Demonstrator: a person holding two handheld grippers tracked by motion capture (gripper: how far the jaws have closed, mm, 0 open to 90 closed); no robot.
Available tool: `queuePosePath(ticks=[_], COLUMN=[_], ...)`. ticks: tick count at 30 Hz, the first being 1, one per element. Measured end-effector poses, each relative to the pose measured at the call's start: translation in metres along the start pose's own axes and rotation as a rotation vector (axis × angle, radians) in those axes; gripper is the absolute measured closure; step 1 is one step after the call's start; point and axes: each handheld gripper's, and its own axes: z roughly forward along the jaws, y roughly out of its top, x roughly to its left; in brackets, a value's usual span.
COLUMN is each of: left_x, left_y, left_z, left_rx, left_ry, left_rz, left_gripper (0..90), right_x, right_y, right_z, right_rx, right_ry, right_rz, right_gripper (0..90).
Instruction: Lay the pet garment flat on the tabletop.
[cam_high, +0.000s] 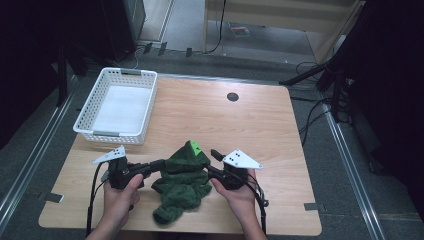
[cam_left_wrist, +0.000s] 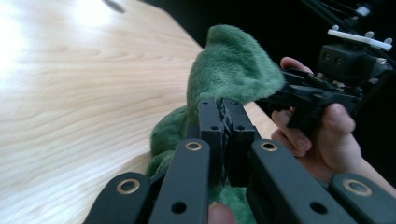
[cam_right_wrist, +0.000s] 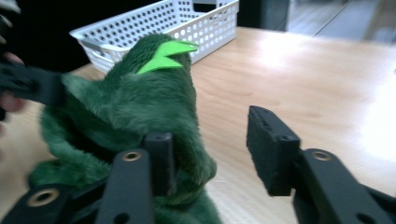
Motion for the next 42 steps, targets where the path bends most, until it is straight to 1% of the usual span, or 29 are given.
queuePosePath(ticks=[1,2,3,4,5,7,10,12,13,17,18,19,21,23,24,25,26,28,29,31,33,34,35,36,37,38,39,40,42], left_x=[0.000,0.004,0.004,0.008,0.010,0.016,0.025,0.032,0.034,0.040,0.041,0.042,0.041,0.041,0.042,0.042,0.043,0.045,0.046,0.049,0.050,0.051,0.050,0.050,0.044,0.041,0.037,0.033,0.027], left_y=[0.000,-0.002,-0.002,-0.004,-0.005,-0.006,-0.008,-0.009,-0.009,-0.009,-0.009,-0.010,-0.011,-0.011,-0.011,-0.011,-0.010,-0.010,-0.010,-0.010,-0.010,-0.010,-0.009,-0.009,-0.006,-0.004,-0.002,0.000,0.004], left_z=[0.000,0.000,0.000,0.001,0.001,0.000,-0.005,-0.009,-0.010,-0.011,-0.009,-0.008,-0.007,-0.006,-0.006,-0.006,-0.006,-0.008,-0.009,-0.009,-0.010,-0.010,-0.009,-0.009,-0.007,-0.005,-0.002,0.001,0.010], left_rx=[0.000,0.006,0.006,0.024,0.027,0.031,0.026,0.023,0.020,0.044,0.058,0.070,0.074,0.075,0.076,0.075,0.074,0.074,0.078,0.075,0.078,0.073,0.068,0.068,0.053,0.048,0.051,0.055,0.068], left_ry=[0.000,0.032,0.032,0.086,0.111,0.152,0.210,0.242,0.248,0.252,0.255,0.267,0.277,0.285,0.312,0.316,0.322,0.339,0.346,0.354,0.364,0.372,0.365,0.365,0.345,0.332,0.327,0.329,0.340], left_rz=[0.000,-0.005,-0.005,-0.003,-0.008,-0.033,-0.087,-0.110,-0.126,-0.129,-0.129,-0.117,-0.113,-0.116,-0.110,-0.111,-0.112,-0.104,-0.100,-0.109,-0.105,-0.107,-0.113,-0.113,-0.093,-0.079,-0.059,-0.045,-0.024], left_gripper=[88.2,88.1,88.0,87.9,87.6,87.0,86.9,87.2,87.2,83.6,80.4,77.7,72.7,66.5,62.7,61.9,61.9,63.0,64.1,65.5,66.8,66.8,66.4,65.3,63.5,61.2,58.7,56.3,52.6], right_x=[-0.002,-0.002,-0.002,-0.001,0.000,0.002,0.003,0.002,0.002,0.000,0.001,0.004,0.011,0.019,0.023,0.025,0.025,0.023,0.021,0.018,0.014,0.014,0.012,0.012,0.010,0.009,0.009,0.008,0.003], right_y=[-0.002,-0.004,-0.004,-0.006,-0.007,-0.009,-0.009,-0.007,-0.005,-0.001,0.001,0.001,-0.002,-0.009,-0.014,-0.018,-0.022,-0.028,-0.030,-0.032,-0.034,-0.034,-0.031,-0.031,-0.020,-0.012,-0.003,0.005,0.020], right_z=[0.002,0.004,0.004,0.008,0.011,0.015,0.021,0.022,0.021,0.022,0.026,0.029,0.038,0.051,0.057,0.062,0.065,0.066,0.064,0.057,0.048,0.048,0.038,0.038,0.028,0.025,0.024,0.026,0.037], right_rx=[-0.002,0.004,0.004,0.016,0.026,0.045,0.064,0.059,0.050,0.038,0.055,0.062,0.099,0.162,0.207,0.248,0.284,0.323,0.337,0.359,0.386,0.386,0.391,0.391,0.320,0.277,0.245,0.221,0.201], right_ry=[-0.005,-0.034,-0.034,-0.065,-0.070,-0.061,-0.041,-0.033,-0.031,-0.044,-0.054,-0.048,0.000,0.048,0.051,0.040,0.033,0.038,0.037,0.038,0.045,0.045,0.067,0.067,0.134,0.153,0.144,0.115,0.034], right_rz=[0.018,0.019,0.019,-0.005,-0.009,-0.014,-0.011,-0.001,0.008,0.031,0.026,0.019,0.004,-0.035,-0.059,-0.084,-0.092,-0.070,-0.066,-0.057,-0.065,-0.065,-0.061,-0.061,-0.014,-0.001,-0.003,-0.018,-0.043], right_gripper=[45.7,40.3,40.3,33.5,31.2,28.9,27.6,28.4,28.8,30.8,33.6,35.6,41.7,48.4,54.8,64.2,70.5,82.5,85.5,87.5,87.1,87.1,78.7,78.7,67.6,64.9,62.8,61.4,60.2])
